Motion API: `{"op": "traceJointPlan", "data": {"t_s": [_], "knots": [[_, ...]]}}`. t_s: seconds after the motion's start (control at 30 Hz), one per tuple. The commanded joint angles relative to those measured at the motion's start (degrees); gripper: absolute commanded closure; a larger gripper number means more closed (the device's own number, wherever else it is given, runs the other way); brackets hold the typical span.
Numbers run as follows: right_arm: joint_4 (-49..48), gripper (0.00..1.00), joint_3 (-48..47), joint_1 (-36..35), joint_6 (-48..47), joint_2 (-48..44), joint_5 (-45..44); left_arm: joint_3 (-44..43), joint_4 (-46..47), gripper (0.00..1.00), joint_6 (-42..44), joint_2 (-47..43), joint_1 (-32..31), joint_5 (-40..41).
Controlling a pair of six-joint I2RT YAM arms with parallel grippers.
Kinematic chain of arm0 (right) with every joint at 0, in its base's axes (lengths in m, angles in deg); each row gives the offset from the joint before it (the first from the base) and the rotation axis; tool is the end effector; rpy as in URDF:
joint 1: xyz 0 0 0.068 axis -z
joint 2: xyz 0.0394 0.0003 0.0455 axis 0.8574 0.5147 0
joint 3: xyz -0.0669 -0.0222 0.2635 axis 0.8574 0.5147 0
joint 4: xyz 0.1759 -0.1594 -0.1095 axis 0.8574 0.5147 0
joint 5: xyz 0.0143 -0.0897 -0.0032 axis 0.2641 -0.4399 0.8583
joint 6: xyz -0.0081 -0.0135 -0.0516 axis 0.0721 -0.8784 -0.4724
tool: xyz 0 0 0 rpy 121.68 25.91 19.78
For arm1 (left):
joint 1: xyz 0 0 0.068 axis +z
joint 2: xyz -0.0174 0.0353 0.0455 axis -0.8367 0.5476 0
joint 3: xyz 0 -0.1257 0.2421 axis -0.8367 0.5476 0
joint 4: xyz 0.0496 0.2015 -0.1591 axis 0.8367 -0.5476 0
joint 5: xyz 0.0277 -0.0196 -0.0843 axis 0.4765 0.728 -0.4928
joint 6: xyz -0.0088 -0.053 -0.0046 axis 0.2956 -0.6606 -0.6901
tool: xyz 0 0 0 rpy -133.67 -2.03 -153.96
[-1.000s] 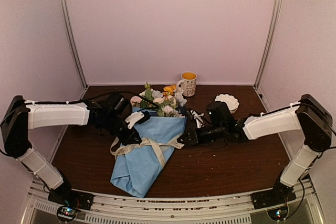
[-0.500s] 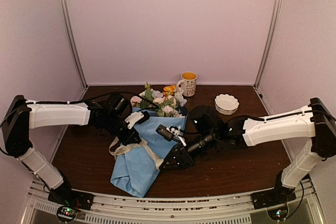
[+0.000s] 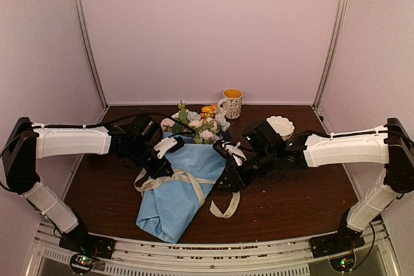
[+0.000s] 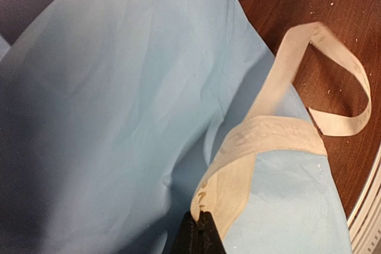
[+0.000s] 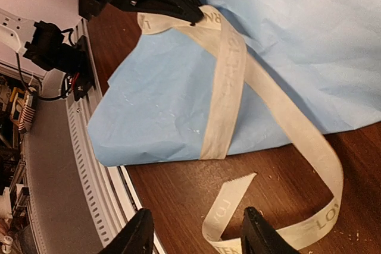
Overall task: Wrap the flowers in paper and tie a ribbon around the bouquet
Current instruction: Cross the ribbon over the folded bouquet.
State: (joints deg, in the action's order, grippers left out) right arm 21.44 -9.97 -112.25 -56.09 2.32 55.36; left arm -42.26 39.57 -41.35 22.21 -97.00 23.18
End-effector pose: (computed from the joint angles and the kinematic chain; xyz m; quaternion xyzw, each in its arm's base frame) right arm 0.1817 0.2750 0.2260 -0.3753 0.8099 0.4238 0.1536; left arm 0.2287 -0.2049 0.2012 0.3502 0.8925 -0.2039 0.1982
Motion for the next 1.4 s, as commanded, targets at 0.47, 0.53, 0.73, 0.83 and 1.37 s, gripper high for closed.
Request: {"op": "traceJointPlan", "data": {"t_s": [0.47, 0.53, 0.73, 0.83, 1.37], "knots": [[25.91, 0.43, -3.95, -2.69, 13.09, 11.07, -33.89, 0.05, 1.21, 1.0, 0.0, 0.17, 0.39, -0.47], [27.25, 0.44, -5.05, -3.61, 12.9, 13.17, -34.09, 0.1, 1.25, 1.0, 0.0, 0.07, 0.37, -0.58], [26.21, 0.77, -4.19, -4.89, 12.74, 14.96, -28.61, 0.26, 1.24, 1.0, 0.02, -0.2, 0.39, -0.37], [23.68, 1.0, -2.95, -4.71, 12.3, 13.03, -24.75, 0.47, 1.64, 1.0, -0.21, -0.31, 0.39, -0.47], [-10.23, 1.0, -10.57, -16.06, 0.88, 8.01, -6.02, 0.81, 3.83, 1.0, -1.53, -1.52, 0.48, -1.03]]}}
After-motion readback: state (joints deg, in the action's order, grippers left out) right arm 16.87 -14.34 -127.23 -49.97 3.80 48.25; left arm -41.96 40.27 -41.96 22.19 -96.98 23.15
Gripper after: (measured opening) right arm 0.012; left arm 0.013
